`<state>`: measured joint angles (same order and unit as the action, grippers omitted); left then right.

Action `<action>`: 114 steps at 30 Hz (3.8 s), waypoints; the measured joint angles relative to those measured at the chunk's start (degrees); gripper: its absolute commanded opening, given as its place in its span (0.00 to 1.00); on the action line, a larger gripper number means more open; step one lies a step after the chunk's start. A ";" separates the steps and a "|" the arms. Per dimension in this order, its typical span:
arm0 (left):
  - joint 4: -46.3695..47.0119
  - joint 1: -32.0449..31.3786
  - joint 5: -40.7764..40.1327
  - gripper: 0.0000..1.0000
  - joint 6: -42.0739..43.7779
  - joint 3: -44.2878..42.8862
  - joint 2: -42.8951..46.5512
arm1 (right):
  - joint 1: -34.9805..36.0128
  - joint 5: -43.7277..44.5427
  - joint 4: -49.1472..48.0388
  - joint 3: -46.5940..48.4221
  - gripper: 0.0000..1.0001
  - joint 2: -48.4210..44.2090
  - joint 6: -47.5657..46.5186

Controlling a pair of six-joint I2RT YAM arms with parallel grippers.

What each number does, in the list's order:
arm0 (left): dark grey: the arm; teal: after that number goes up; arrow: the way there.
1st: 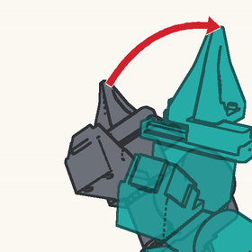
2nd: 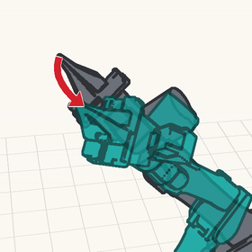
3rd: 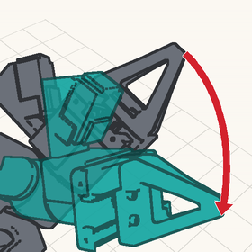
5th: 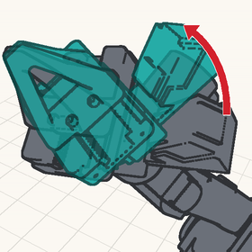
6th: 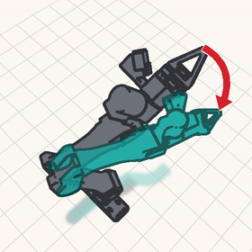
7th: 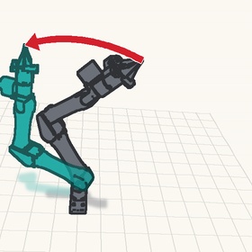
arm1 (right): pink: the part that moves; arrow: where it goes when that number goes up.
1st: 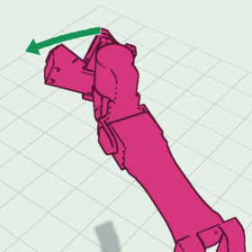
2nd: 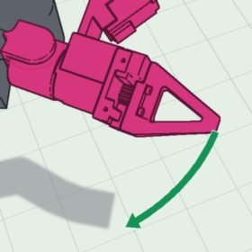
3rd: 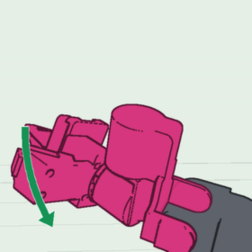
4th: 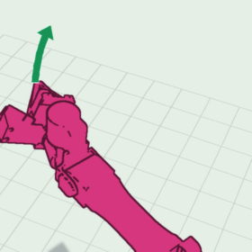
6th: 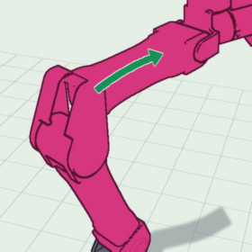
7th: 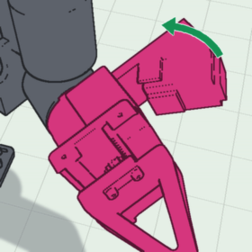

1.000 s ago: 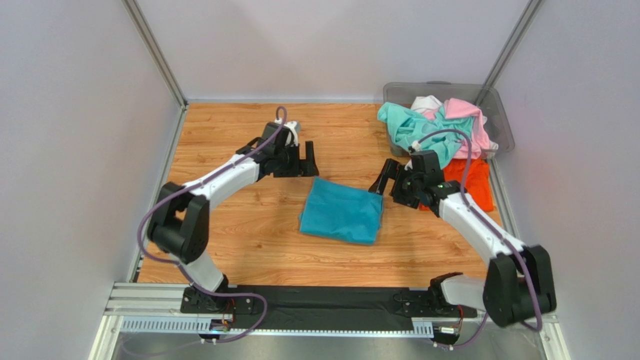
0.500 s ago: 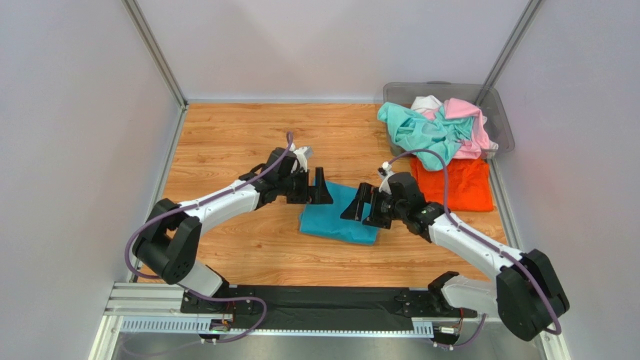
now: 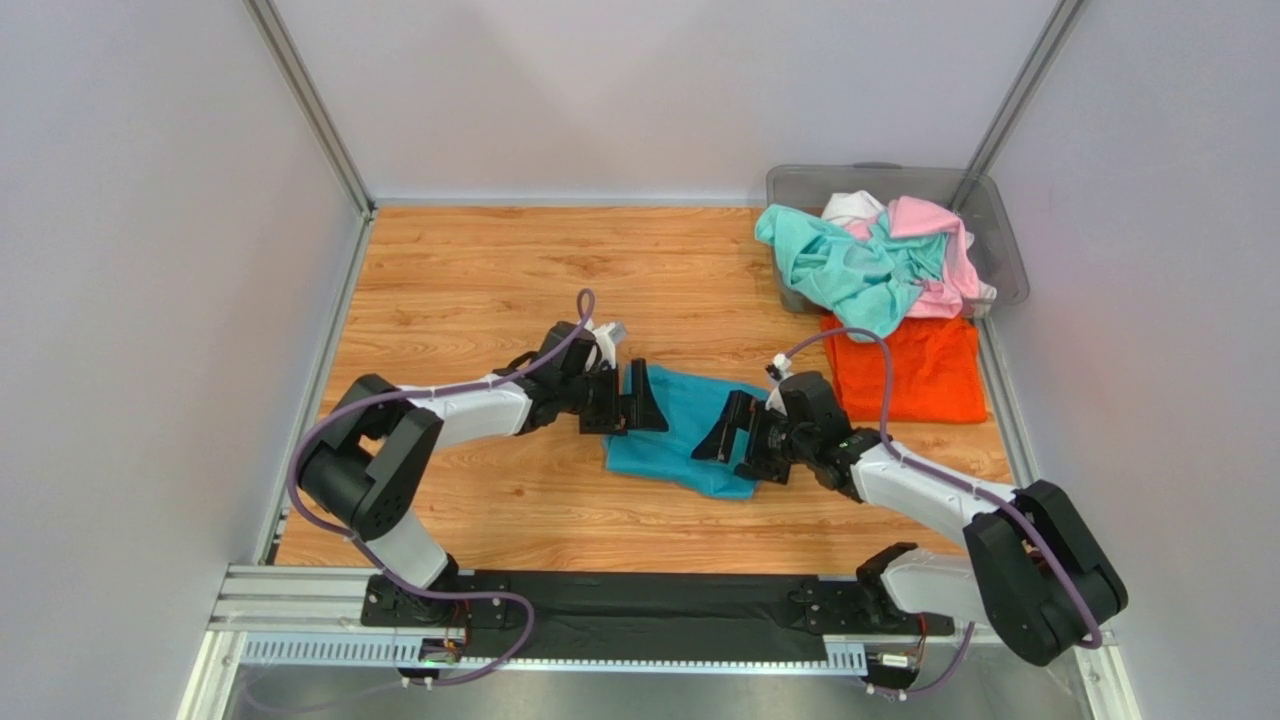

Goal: Fold and stack the t-shirts
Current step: Fold the tshirt, then neatly place the folded tshirt to the corner

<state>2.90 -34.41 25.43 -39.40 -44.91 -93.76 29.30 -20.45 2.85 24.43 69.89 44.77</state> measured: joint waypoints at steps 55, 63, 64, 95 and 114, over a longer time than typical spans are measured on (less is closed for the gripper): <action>-55.78 -0.37 -57.31 1.00 -13.22 6.29 72.43 | 0.61 23.71 22.95 13.97 0.78 6.78 -10.16; -55.84 -0.37 -57.29 1.00 -13.46 6.32 72.59 | 5.35 26.01 20.44 18.71 0.45 15.12 -11.04; -55.84 -0.37 -57.29 1.00 -13.49 6.32 72.61 | 5.84 26.38 20.20 19.15 0.33 15.78 -11.04; -57.53 -0.37 -60.28 1.00 -15.78 6.84 75.78 | -10.43 51.08 38.12 37.64 0.00 18.49 -30.69; -58.42 -0.37 -61.57 1.00 -16.57 6.84 76.85 | -22.49 54.36 44.28 47.21 0.00 16.57 -34.18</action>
<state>-55.53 -34.79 -36.14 -55.96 -38.06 -16.91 6.81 33.91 47.13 71.64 86.46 10.59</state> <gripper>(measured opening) 0.995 0.035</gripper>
